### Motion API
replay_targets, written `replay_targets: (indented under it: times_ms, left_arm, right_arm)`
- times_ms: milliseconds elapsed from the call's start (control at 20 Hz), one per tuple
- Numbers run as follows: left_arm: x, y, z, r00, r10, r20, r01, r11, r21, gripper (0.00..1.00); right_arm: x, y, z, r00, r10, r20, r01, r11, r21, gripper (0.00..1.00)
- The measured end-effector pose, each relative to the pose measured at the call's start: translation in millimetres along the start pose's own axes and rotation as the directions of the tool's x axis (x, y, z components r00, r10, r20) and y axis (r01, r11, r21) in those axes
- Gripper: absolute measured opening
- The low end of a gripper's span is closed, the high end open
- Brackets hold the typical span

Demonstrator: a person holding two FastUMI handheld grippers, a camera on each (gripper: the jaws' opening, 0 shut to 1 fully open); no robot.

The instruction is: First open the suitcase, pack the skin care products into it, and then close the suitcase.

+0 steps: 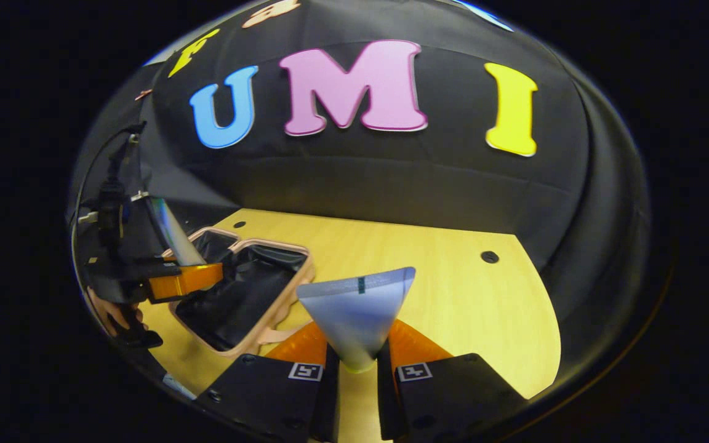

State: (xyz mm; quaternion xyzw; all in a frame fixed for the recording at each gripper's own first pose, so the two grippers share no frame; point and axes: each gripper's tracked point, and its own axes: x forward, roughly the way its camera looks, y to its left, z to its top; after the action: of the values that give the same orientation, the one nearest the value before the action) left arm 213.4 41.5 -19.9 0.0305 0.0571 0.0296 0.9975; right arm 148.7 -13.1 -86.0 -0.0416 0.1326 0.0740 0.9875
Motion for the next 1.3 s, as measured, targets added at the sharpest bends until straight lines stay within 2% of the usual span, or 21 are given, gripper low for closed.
replay_targets:
  times_ms: [150,250,350,400,450,600,750,800,850,900,950,1050,1100,1200,1300]
  left_arm:
    - [18,41,-28,0.992,-0.009,-0.128,0.01,1.0,0.007,0.48]
    - [33,55,-49,0.974,-0.028,-0.226,0.032,0.999,0.013,0.48]
    - [48,62,-68,0.945,-0.049,-0.322,0.054,0.999,0.005,0.48]
    - [52,63,-77,0.929,-0.051,-0.367,0.051,0.999,-0.01,0.48]
    - [59,65,-87,0.91,-0.056,-0.411,0.047,0.998,-0.032,0.49]
    - [65,68,-107,0.847,-0.06,-0.528,0.02,0.997,-0.081,0.49]
    - [68,69,-111,0.809,-0.054,-0.585,0.021,0.998,-0.063,0.49]
    - [66,68,-114,0.792,-0.052,-0.609,0.024,0.998,-0.053,0.52]
    - [68,69,-113,0.792,-0.043,-0.609,0.021,0.999,-0.044,0.49]
    - [69,68,-112,0.793,-0.037,-0.609,0.017,0.999,-0.038,0.53]
    - [67,68,-109,0.801,-0.032,-0.598,0.013,0.999,-0.035,0.52]
    - [60,61,-99,0.824,-0.058,-0.564,0.031,0.998,-0.059,0.57]
    - [56,56,-89,0.844,-0.074,-0.531,0.039,0.996,-0.077,0.74]
    - [45,65,-64,0.899,-0.023,-0.438,0.0,0.999,-0.052,0.99]
    - [22,83,-30,0.952,0.019,-0.306,-0.028,0.999,-0.023,0.99]
  right_arm:
    - [6,32,15,1.0,0.027,0.012,-0.027,0.999,0.038,0.29]
    - [4,47,21,0.999,0.033,0.021,-0.034,0.999,0.029,0.29]
    - [3,61,21,0.999,0.042,0.024,-0.043,0.999,0.028,0.29]
    - [1,66,20,0.999,0.045,0.019,-0.045,0.999,0.031,0.21]
    - [0,69,19,0.999,0.044,0.014,-0.045,0.998,0.035,0.29]
    - [-6,75,16,0.999,0.042,-0.001,-0.041,0.998,0.046,0.28]
    - [-9,74,17,1.0,0.027,-0.009,-0.027,0.998,0.058,0.28]
    - [-10,72,17,1.0,0.023,-0.015,-0.022,0.998,0.064,0.28]
    - [-9,72,18,1.0,0.018,-0.017,-0.017,0.997,0.072,0.29]
    - [-9,73,20,1.0,0.017,-0.02,-0.015,0.997,0.081,0.28]
    - [-6,74,22,1.0,0.019,-0.022,-0.017,0.996,0.082,0.28]
    - [1,78,25,0.999,0.027,-0.034,-0.025,0.997,0.078,0.29]
    - [4,84,26,0.998,0.037,-0.042,-0.034,0.996,0.078,0.29]
    - [12,96,27,0.996,0.058,-0.065,-0.053,0.996,0.067,0.29]
    - [23,114,27,0.993,0.073,-0.098,-0.071,0.997,0.023,0.29]
